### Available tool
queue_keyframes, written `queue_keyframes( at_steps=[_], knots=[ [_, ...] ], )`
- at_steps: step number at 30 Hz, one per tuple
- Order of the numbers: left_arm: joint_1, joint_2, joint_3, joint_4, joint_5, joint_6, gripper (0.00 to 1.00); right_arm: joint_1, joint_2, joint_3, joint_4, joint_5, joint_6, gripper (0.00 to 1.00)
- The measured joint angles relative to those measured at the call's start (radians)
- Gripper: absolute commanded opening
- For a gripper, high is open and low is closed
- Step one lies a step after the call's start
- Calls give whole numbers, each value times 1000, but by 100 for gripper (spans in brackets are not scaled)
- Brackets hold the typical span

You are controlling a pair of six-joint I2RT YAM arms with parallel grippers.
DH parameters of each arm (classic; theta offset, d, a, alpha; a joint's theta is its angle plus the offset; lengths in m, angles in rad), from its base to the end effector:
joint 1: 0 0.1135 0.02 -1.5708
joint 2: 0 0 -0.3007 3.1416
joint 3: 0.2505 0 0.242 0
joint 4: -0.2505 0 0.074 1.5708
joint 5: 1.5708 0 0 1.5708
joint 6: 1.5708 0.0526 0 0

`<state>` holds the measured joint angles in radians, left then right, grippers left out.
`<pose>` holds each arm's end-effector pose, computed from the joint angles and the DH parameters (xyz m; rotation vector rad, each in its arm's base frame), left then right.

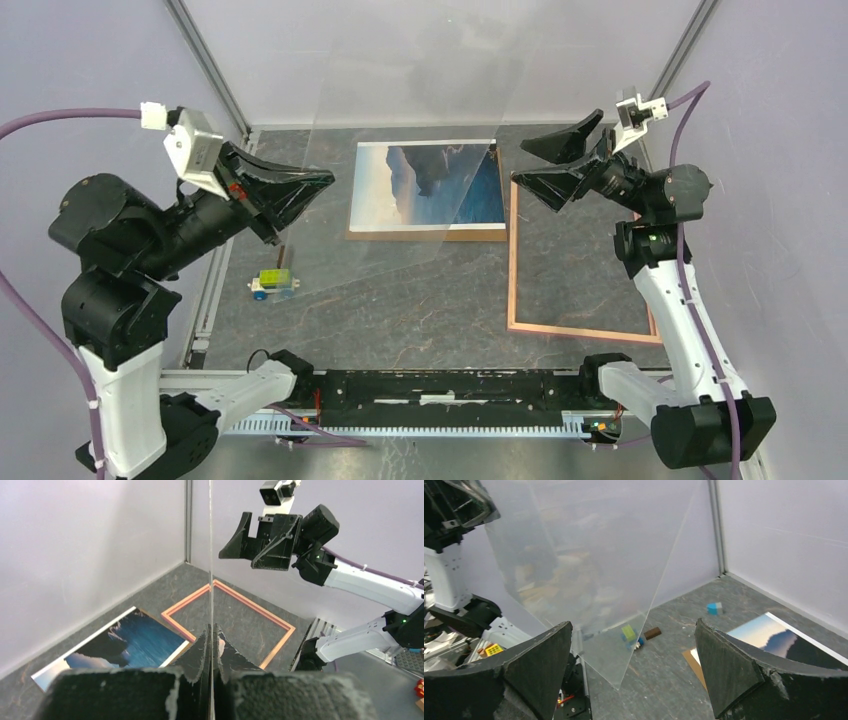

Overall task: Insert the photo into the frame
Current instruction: Pick up the photo frame item from the photo frame.

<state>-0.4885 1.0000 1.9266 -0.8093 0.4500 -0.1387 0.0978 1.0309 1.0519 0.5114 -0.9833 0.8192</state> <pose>0.0519 -0.0535 0.6042 0.6298 1.3846 -0.8318 0.1823 0.0619 0.4887 -0.5350 1.2933 1.2814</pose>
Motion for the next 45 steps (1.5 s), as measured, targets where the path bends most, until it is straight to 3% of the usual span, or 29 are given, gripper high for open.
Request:
queue_keyframes(
  at_steps=[13, 20, 26, 34, 45],
  knots=[
    [0, 47, 19, 48, -16, -103, 2, 136, 23, -89, 224, 68, 136, 98],
    [0, 122, -26, 50, -97, -211, 2, 144, 35, -131, 25, 188, 61, 98],
    [0, 189, -68, 50, -154, -273, 2, 144, 35, -253, 28, 216, 72, 98],
    [0, 207, -47, 91, -179, -360, 2, 145, 79, -390, 232, 217, 217, 98],
    [0, 258, -36, 193, -169, -495, 2, 164, 183, -444, 583, 228, 520, 98]
  ],
)
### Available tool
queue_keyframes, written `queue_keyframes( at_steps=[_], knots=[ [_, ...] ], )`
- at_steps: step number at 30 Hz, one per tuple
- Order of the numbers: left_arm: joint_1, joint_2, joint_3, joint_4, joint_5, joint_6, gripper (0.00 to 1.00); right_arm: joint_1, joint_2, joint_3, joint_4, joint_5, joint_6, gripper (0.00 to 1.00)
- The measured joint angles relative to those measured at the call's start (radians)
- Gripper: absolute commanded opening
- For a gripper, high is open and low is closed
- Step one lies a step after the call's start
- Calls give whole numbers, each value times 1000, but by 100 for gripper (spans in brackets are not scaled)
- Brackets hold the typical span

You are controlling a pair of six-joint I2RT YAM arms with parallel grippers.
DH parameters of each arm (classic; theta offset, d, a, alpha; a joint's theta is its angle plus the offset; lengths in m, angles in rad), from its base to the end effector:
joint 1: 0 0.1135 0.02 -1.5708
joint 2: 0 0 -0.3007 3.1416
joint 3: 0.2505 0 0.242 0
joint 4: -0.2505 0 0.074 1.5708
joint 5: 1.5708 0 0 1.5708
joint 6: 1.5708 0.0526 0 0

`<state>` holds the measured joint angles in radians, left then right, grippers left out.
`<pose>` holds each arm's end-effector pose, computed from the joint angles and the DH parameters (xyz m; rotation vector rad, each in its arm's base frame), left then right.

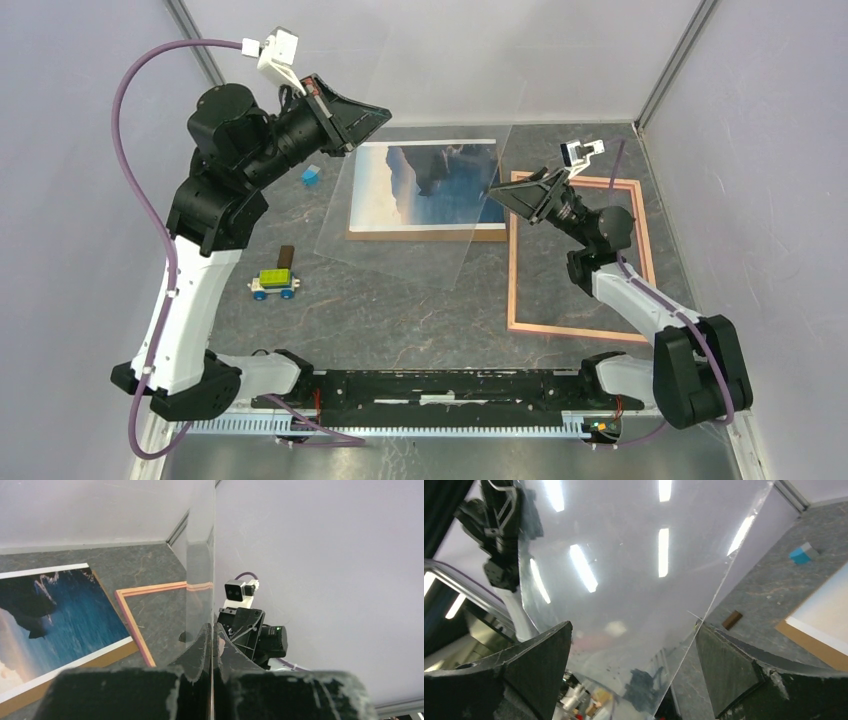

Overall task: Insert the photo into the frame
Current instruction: Pick up the photo frame item from the photo frame.

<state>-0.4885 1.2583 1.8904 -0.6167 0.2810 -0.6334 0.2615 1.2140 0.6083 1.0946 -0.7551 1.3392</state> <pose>0.1749 -0.1095 0.5885 0.1168 1.6607 -1.0876 0.2235 0.0971 0.3638 -0.0642 1.4371 1.7657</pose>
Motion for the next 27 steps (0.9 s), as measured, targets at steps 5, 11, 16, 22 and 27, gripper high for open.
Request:
queue_keyframes(
  at_steps=[5, 11, 16, 22, 27],
  knots=[
    [0, -11, -22, 64, -15, -43, 2, 13, 45, -28, 223, 26, 180, 95],
    [0, -48, -107, 125, -51, -86, 2, 18, 43, -37, 355, 45, 290, 88],
    [0, -63, -138, 146, -68, -93, 2, 16, 14, -37, 372, 71, 330, 74],
    [0, -101, -185, 171, -77, -100, 2, 5, -21, -37, 379, 95, 359, 60],
    [0, -128, -262, 229, -69, -126, 2, -4, -24, -37, 378, 102, 372, 47]
  ],
)
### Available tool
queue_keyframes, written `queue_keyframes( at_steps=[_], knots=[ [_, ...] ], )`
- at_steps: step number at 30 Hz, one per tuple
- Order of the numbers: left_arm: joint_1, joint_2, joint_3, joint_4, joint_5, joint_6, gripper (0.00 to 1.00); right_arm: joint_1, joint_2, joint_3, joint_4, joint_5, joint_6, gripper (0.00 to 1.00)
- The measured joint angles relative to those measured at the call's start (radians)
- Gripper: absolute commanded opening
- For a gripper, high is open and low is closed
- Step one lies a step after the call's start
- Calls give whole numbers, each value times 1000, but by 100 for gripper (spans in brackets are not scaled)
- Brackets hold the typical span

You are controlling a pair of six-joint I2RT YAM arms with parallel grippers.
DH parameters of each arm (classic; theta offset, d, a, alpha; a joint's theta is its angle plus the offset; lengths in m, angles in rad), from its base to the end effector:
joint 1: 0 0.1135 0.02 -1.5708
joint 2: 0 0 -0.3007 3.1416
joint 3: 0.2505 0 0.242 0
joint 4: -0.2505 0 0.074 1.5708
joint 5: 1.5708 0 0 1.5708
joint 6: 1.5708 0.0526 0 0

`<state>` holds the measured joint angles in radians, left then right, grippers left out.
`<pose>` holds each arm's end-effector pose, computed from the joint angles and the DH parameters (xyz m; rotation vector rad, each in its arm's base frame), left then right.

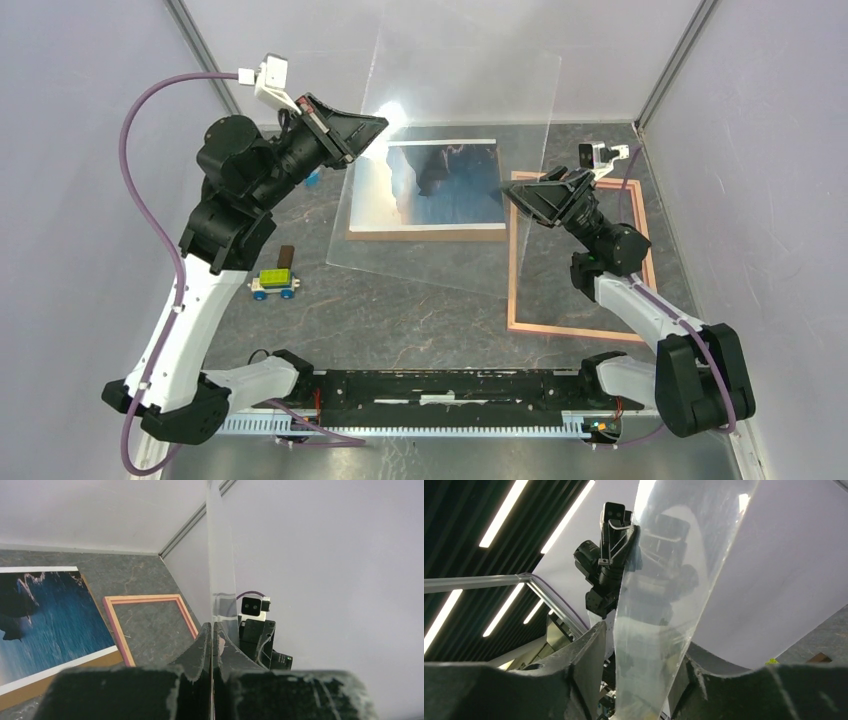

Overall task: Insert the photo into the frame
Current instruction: Pick up the photo frame item from the photo frame, then place the photo frame item in the photo frame.

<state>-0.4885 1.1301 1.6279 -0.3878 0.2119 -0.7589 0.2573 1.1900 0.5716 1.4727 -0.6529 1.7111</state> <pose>0.1659 -0.1007 0.5639 -0.0268 1.5745 -1.1547 0.1950 0.0844 0.3929 -0.0094 1.1341 2.0288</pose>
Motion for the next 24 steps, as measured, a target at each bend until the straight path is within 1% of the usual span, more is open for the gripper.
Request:
queue_keyframes(
  at_steps=[3, 4, 5, 6, 9, 10, 12, 14, 15, 17, 18, 20, 22, 24],
  knots=[
    [0, -3, -50, 32, 2, -24, 2, -21, -1, 0, 0, 0, 10, 38],
    [0, -5, -64, 39, 2, -33, 3, -28, -2, 0, -1, 0, 13, 34],
    [0, -5, -78, 45, 3, -40, 7, -38, -5, -2, -1, 0, 15, 30],
    [0, -5, -91, 49, 3, -45, 15, -50, -10, -6, 0, -1, 18, 26],
    [0, -7, -119, 57, 5, -60, 47, -92, -28, -21, -5, -10, 23, 9],
    [0, -10, -130, 61, 5, -69, 60, -106, -34, -26, -9, -15, 23, 6],
    [0, -18, -152, 65, 2, -68, 79, -146, -47, -34, -22, -37, 27, 2],
    [0, -32, -173, 59, -10, -63, 91, -194, -57, -37, -47, -75, 24, 0],
    [0, -40, -183, 48, -26, -62, 94, -214, -61, -37, -65, -96, 19, 0],
    [0, -54, -198, 10, -59, -45, 97, -267, -67, -37, -120, -159, -8, 0],
    [0, -60, -204, -22, -87, -29, 98, -289, -70, -37, -162, -190, -32, 0],
    [0, -62, -210, -76, -147, 14, 100, -324, -83, -27, -327, -256, -136, 0],
    [0, -62, -224, -131, -239, 70, 100, -339, -86, 26, -592, -305, -311, 0],
    [0, -62, -250, -171, -318, 128, 100, -343, -65, 135, -933, -321, -557, 0]
  ],
)
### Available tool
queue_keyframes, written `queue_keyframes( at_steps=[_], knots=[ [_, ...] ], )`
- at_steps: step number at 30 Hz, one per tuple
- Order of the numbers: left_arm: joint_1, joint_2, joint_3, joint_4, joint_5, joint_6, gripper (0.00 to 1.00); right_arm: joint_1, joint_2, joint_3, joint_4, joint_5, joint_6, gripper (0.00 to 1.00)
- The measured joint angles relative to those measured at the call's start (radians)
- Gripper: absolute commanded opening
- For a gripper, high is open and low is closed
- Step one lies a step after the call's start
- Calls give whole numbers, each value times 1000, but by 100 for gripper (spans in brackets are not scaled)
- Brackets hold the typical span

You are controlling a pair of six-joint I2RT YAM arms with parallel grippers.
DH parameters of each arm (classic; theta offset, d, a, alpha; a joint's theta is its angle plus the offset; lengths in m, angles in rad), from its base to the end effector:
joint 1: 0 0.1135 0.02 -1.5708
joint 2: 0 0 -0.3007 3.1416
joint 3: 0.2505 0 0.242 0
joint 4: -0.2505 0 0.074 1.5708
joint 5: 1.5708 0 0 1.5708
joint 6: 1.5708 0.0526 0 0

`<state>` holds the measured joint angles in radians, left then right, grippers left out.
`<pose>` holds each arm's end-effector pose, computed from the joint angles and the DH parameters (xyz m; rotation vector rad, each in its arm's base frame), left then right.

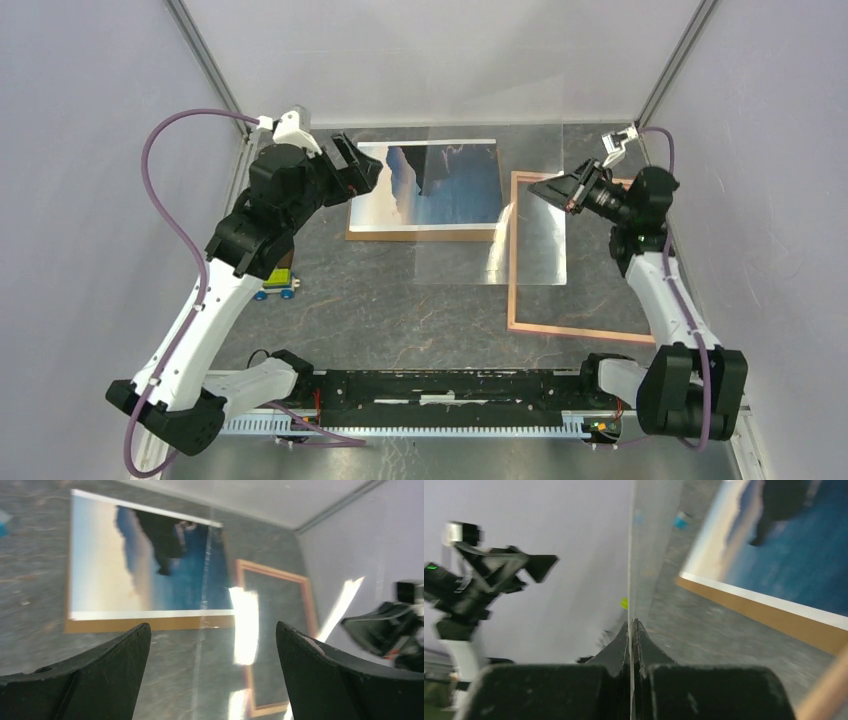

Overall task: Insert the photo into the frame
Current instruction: Place the photo frame item in the photo frame.

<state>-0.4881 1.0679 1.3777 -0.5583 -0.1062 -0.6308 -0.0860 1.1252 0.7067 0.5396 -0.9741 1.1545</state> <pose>0.1815 -0.0900 0.4745 -0.2106 1.8618 -0.6886 0.2347 0.0234 0.3569 0.1396 1.7123 1.5198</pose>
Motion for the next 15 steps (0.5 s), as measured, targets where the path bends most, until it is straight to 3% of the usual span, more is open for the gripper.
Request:
queue_keyframes(
  at_steps=[3, 8, 15],
  knots=[
    [2, 1, -40, -36, -61, 84, 100, -16, 67, 148, -388, 4, -318, 0],
    [2, 13, -84, -26, -14, 174, 100, -79, 174, 187, -792, 51, -682, 0],
    [2, 96, -109, -6, 191, 212, 100, -142, 288, 210, -1088, 126, -966, 0]
  ],
)
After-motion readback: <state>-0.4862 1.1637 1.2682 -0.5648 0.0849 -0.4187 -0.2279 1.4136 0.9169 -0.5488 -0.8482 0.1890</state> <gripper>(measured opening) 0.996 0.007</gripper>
